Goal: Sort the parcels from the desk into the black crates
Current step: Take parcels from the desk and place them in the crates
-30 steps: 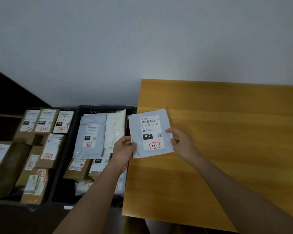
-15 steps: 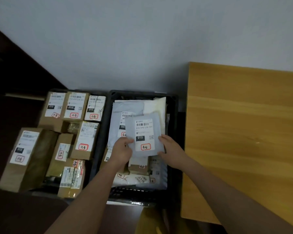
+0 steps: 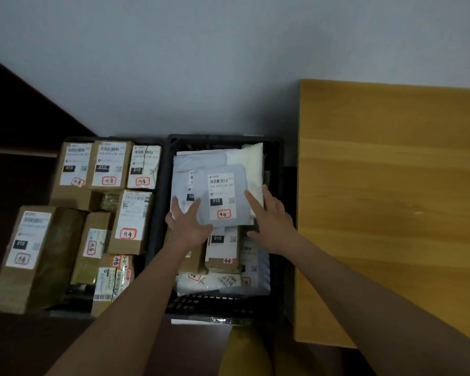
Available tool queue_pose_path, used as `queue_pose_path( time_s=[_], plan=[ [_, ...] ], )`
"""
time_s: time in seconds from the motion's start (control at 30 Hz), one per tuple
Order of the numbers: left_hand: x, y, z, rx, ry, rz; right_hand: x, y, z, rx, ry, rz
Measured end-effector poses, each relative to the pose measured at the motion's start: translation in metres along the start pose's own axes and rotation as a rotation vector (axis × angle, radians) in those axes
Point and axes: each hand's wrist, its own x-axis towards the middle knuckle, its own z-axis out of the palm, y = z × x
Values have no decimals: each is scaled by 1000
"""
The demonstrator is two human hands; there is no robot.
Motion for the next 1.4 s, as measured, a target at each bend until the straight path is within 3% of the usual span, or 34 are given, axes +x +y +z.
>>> queue_pose_path(
  time_s=[0.23,0.5,0.77,1.13,1.4],
  plan=[
    [-27,64,0,424,109,328,-44,21,-40,-212,205,39],
    [-75,170,39,634,100,648,-114,96,-82,-233,425,198],
    [-145,283,120,753,123,826,-211,225,-114,-166,601,370],
    [-277,426,331,715,-2,980,-379,448,-127,28,657,614],
    [-313,480,396,764,-94,1094,-422,531,-124,144,719,721]
  ],
)
